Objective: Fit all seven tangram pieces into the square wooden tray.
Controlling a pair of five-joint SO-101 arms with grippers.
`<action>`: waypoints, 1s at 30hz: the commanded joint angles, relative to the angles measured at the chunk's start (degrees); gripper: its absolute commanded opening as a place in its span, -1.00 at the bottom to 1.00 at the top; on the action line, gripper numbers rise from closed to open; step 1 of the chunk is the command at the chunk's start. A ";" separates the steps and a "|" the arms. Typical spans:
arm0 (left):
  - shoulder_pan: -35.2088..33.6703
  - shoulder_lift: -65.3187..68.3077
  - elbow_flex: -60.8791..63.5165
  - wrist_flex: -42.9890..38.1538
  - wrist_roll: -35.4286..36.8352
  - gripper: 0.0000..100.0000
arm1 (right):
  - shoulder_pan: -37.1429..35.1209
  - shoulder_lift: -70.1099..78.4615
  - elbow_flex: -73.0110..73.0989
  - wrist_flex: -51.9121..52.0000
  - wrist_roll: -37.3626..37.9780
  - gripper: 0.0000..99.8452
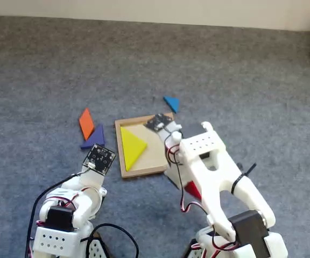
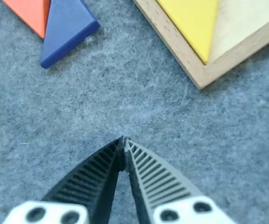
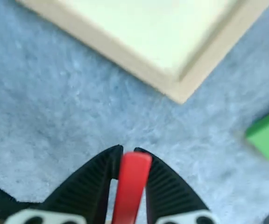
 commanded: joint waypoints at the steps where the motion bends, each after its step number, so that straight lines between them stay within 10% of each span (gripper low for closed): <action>1: -0.48 -2.33 1.10 0.18 0.44 -0.99 | 0.66 -0.13 -5.85 0.13 4.31 -0.99; 23: -0.48 -2.33 1.10 0.18 0.44 -0.99 | -6.37 0.57 1.54 -40.40 14.07 -0.97; 30: -0.48 -2.33 1.10 0.18 0.44 -0.99 | -6.29 0.57 4.18 -41.01 13.71 -0.53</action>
